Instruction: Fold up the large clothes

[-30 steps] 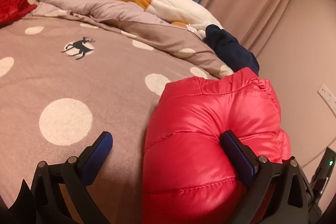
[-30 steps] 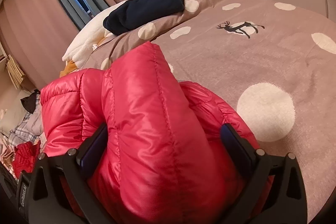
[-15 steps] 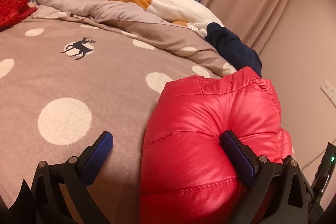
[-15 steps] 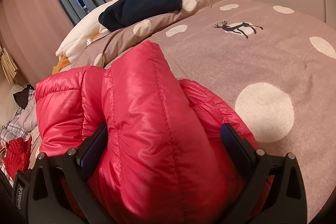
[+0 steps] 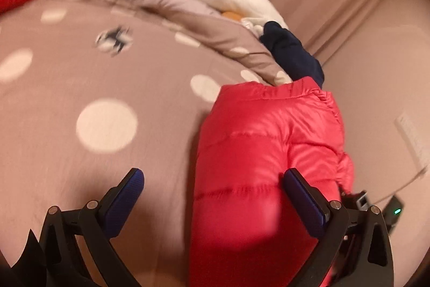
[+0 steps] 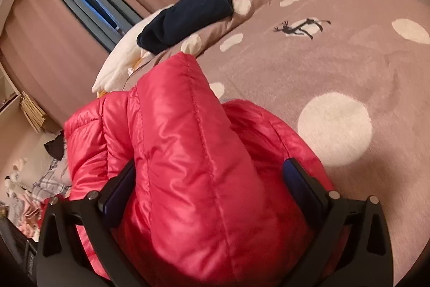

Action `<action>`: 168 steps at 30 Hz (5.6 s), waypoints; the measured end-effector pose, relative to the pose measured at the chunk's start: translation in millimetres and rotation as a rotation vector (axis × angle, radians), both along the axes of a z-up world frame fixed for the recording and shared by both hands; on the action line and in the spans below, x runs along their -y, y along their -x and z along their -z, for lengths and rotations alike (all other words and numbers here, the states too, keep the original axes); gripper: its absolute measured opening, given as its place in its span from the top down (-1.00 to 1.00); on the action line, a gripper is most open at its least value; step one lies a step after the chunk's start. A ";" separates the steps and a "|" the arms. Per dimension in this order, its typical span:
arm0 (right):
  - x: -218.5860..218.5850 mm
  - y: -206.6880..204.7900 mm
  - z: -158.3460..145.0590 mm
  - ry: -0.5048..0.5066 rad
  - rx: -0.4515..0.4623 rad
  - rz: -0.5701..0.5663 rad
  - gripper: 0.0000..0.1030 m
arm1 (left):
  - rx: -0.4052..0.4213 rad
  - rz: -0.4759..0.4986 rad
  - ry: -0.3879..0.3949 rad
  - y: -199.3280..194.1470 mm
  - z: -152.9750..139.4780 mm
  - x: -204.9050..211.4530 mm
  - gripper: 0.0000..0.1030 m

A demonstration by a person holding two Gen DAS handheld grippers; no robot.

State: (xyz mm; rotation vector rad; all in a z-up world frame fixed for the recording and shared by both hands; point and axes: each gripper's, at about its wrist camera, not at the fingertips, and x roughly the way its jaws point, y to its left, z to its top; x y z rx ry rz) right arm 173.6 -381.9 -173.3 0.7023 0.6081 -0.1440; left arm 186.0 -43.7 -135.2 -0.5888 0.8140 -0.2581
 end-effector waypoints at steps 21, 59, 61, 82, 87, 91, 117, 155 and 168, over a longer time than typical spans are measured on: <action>60.3 48.1 5.8 -0.482 0.113 -0.227 -1.00 | -0.122 0.064 0.306 -2.7 29.3 -26.4 -0.99; 7.8 8.1 48.6 -0.699 0.025 -0.327 -0.22 | -0.125 0.398 0.447 -25.9 53.1 25.8 -0.93; 7.1 9.2 44.3 -0.688 0.038 -0.327 -0.05 | -0.104 0.397 0.415 -20.8 48.1 27.5 -0.90; -47.8 39.7 -94.3 -0.487 0.392 -0.572 0.13 | 0.350 0.310 0.206 68.3 -105.0 -18.2 -0.86; -62.0 45.2 -116.7 -0.490 0.451 -0.618 0.12 | 0.430 0.294 0.176 86.0 -124.1 -32.8 -0.86; -75.3 55.7 -123.5 -0.469 0.472 -0.630 0.11 | 0.427 0.289 0.183 90.0 -126.1 -40.3 -0.86; -142.9 -8.0 -115.4 -0.255 0.440 -0.657 -0.01 | 0.390 0.166 0.050 -0.8 -80.1 -92.1 -0.90; -110.0 73.6 -161.6 0.479 0.133 -0.298 -1.00 | 0.398 -0.327 -0.549 105.3 -130.8 -78.7 -1.00; -120.6 110.0 -173.0 0.522 0.144 -0.323 -1.00 | 0.467 -0.199 -0.490 126.8 -139.4 -54.5 -1.00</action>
